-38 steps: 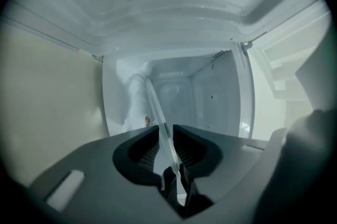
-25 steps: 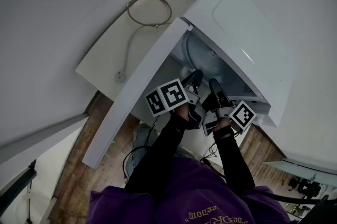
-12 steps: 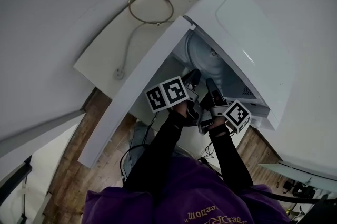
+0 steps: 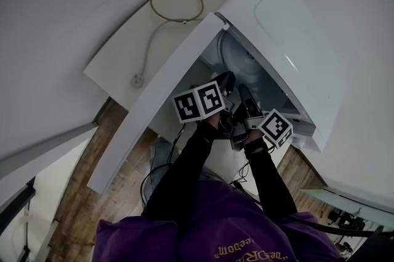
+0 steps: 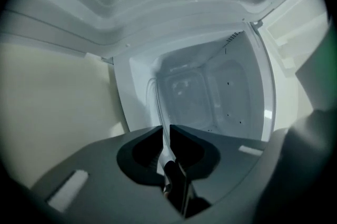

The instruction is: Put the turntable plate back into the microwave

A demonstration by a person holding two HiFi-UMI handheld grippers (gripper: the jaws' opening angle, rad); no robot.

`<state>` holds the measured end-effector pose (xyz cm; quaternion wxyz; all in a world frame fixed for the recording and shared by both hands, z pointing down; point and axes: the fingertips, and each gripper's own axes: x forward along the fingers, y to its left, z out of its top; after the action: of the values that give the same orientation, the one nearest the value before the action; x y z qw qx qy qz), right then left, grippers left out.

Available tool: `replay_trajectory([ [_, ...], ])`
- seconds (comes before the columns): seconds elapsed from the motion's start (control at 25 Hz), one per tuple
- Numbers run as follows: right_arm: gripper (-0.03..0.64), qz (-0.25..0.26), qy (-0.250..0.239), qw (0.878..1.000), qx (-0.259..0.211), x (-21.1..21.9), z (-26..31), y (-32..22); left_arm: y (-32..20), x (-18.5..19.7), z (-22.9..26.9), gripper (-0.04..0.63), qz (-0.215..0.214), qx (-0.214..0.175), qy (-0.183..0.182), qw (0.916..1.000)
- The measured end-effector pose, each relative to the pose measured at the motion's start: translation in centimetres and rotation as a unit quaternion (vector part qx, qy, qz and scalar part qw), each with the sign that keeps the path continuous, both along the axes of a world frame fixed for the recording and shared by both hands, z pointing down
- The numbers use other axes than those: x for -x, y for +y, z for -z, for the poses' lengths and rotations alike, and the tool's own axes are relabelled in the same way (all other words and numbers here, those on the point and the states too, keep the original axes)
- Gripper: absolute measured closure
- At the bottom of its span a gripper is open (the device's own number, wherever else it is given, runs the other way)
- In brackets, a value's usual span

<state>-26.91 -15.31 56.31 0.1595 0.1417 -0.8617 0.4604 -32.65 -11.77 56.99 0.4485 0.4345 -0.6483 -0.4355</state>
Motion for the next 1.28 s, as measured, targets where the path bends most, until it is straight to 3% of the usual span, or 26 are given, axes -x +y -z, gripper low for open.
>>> replay_trajectory([
  [0.4,0.515,0.013,0.000,1.000,0.006,0.8,-0.2,0.5,0.6,1.0,0.2,0.543,0.005,0.020,-0.037,0.9991],
  [0.56,0.515,0.013,-0.001,1.000,0.011,0.9,-0.2,0.4,2.0,0.6,0.1,0.591,0.033,0.050,-0.052,0.9968],
  [0.68,0.515,0.016,-0.002,1.000,0.010,1.0,-0.1,0.4,1.5,0.1,-0.1,0.591,0.012,0.041,-0.048,0.9979],
  [0.8,0.515,0.021,0.004,1.000,0.005,0.8,-0.2,0.6,1.2,-0.5,0.1,0.591,-0.016,0.045,-0.066,0.9967],
  [0.96,0.515,0.057,0.032,0.997,-0.035,1.1,-0.4,0.9,0.4,-0.9,0.3,0.591,-0.039,0.049,-0.084,0.9945],
  [1.28,0.515,0.080,0.066,0.993,-0.054,0.0,-1.3,1.9,1.9,-0.5,-0.3,0.591,-0.026,0.061,-0.087,0.9941],
])
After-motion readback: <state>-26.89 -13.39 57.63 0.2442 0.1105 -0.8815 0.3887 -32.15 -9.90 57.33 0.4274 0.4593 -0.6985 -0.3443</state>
